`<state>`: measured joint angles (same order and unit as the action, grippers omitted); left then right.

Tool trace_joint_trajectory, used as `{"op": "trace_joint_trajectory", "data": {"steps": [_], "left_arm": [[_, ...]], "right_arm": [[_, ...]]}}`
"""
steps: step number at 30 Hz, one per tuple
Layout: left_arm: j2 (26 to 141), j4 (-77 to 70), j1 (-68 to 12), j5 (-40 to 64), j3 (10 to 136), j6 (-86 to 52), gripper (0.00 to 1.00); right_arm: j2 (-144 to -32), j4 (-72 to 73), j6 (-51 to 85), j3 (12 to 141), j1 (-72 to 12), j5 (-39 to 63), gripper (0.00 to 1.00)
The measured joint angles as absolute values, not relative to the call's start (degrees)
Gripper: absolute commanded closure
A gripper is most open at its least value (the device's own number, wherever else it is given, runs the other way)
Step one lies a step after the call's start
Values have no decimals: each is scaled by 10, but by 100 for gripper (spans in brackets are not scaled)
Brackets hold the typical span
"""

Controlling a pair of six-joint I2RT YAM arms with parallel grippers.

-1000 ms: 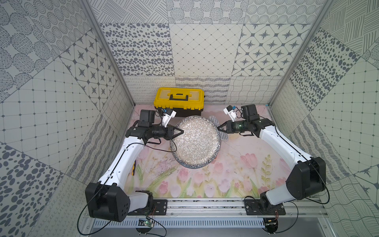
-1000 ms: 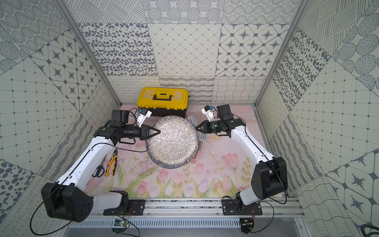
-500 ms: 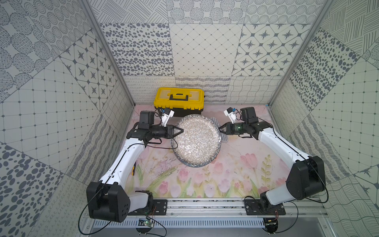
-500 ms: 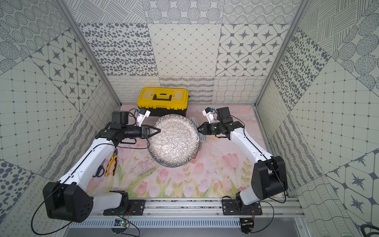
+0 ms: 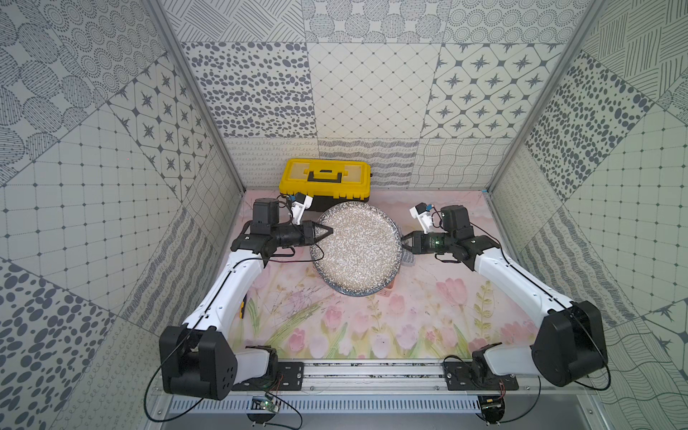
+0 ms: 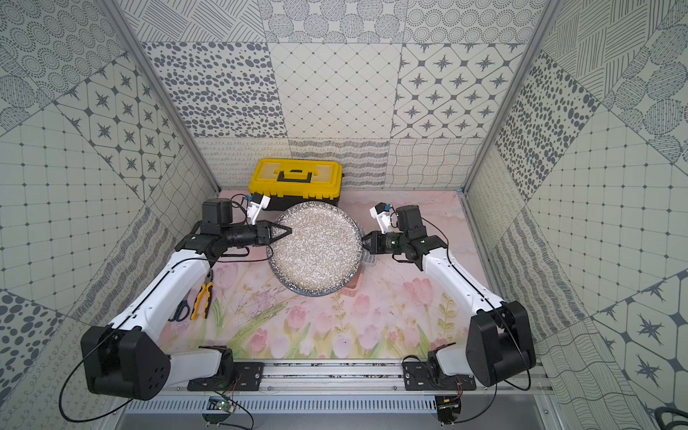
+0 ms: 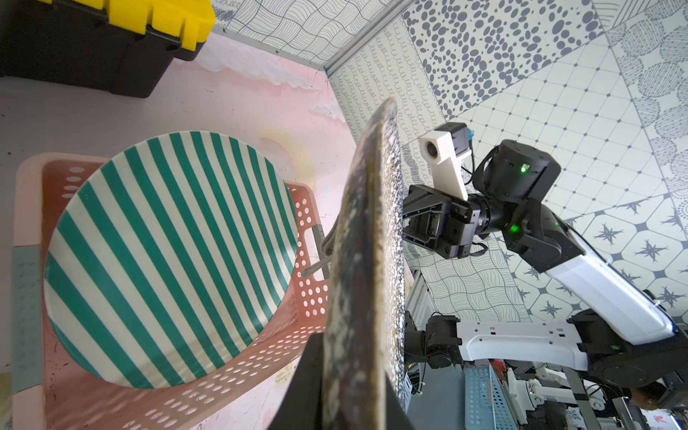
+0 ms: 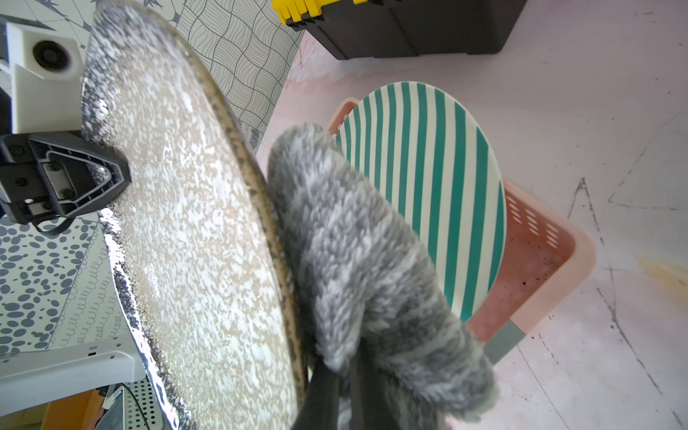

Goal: Wipe the wet plate dry
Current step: Wipe the plate with towel.

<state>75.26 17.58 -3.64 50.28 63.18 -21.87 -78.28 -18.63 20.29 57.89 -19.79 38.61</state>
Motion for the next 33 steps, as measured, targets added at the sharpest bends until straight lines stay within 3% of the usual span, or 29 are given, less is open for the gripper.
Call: {"op": "trace_joint_trajectory", "data": {"steps": [17,33], "left_arm": [[762,120,-36,475,622,-308,100],[767,90,-36,438,616,-343,100]], "right_arm": [[-708,-117,246,468,-264,293,100],[-647,-115,248,431,-432,149,100]]}}
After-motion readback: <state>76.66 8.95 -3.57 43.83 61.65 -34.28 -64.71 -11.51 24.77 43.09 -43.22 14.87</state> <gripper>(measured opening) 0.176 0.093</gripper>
